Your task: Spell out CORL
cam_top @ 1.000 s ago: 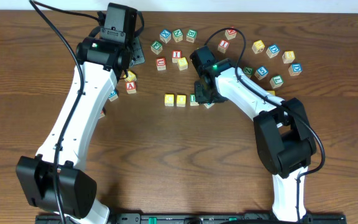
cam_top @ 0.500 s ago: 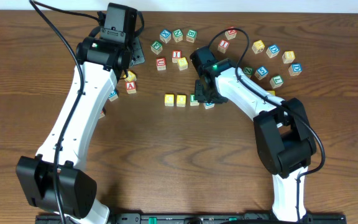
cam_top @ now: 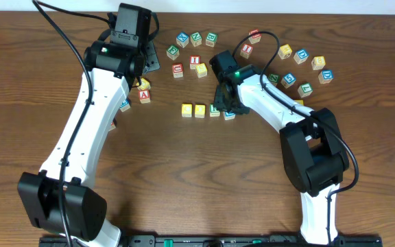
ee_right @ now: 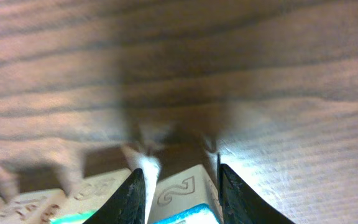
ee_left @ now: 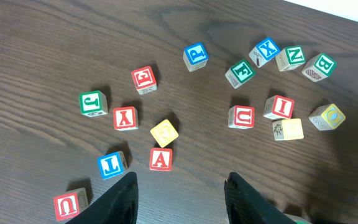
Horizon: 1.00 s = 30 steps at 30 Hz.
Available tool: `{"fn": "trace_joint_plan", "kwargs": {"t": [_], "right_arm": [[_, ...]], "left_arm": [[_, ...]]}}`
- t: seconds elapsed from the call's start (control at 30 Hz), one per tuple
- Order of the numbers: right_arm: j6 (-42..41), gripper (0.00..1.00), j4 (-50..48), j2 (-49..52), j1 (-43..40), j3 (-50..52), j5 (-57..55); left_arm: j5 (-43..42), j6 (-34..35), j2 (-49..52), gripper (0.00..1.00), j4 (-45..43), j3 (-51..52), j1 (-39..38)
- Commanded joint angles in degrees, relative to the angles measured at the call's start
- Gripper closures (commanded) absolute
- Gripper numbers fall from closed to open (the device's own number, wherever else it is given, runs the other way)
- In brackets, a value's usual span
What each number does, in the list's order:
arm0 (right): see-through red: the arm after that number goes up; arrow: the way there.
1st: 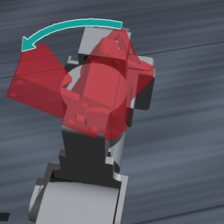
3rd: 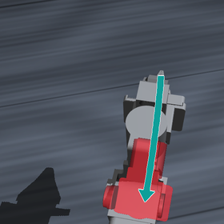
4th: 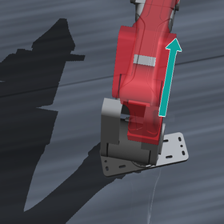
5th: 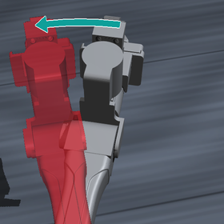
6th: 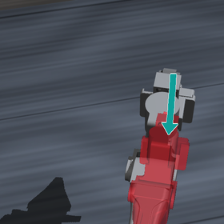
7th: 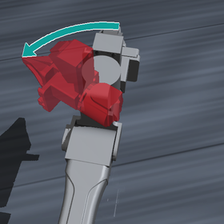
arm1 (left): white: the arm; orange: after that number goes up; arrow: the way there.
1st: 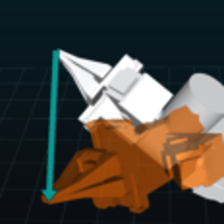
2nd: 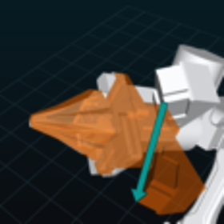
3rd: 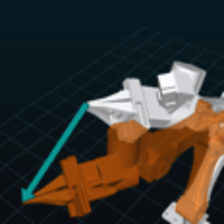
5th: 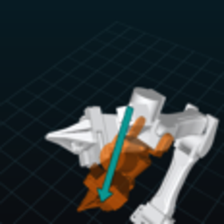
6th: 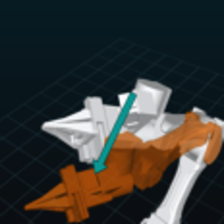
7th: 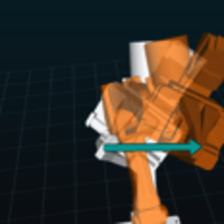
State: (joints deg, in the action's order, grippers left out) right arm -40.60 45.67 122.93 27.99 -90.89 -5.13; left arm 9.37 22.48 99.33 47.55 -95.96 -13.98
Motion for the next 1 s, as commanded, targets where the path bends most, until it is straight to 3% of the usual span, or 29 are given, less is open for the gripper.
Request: {"fn": "trace_joint_plan", "kwargs": {"t": [0.0,0.33,0.5,0.63,0.97], "right_arm": [[-0.02,0.67,-2.14,-0.13,-0.42,-0.42,-0.48],[7.04,0.67,2.82,-5.38,-2.86,-6.93,-0.24],[7.32,0.81,9.99,-7.65,-3.52,-6.93,0.17],[9.7,0.98,14.25,-6.69,-3.52,-5.84,3.34],[11.58,0.99,14.62,-4.81,-2.75,-0.96,6.82]], "left_arm": [[0.31,0.26,-0.11,0.55,-0.13,0.17,0.09],[0.33,0.24,-0.11,0.55,-0.46,0.17,0.09],[0.33,0.24,-0.11,0.55,-0.46,0.17,0.09],[0.33,0.24,-0.11,0.55,-0.46,0.17,0.09],[0.33,0.26,-0.11,0.55,-0.46,0.17,0.09]]}}
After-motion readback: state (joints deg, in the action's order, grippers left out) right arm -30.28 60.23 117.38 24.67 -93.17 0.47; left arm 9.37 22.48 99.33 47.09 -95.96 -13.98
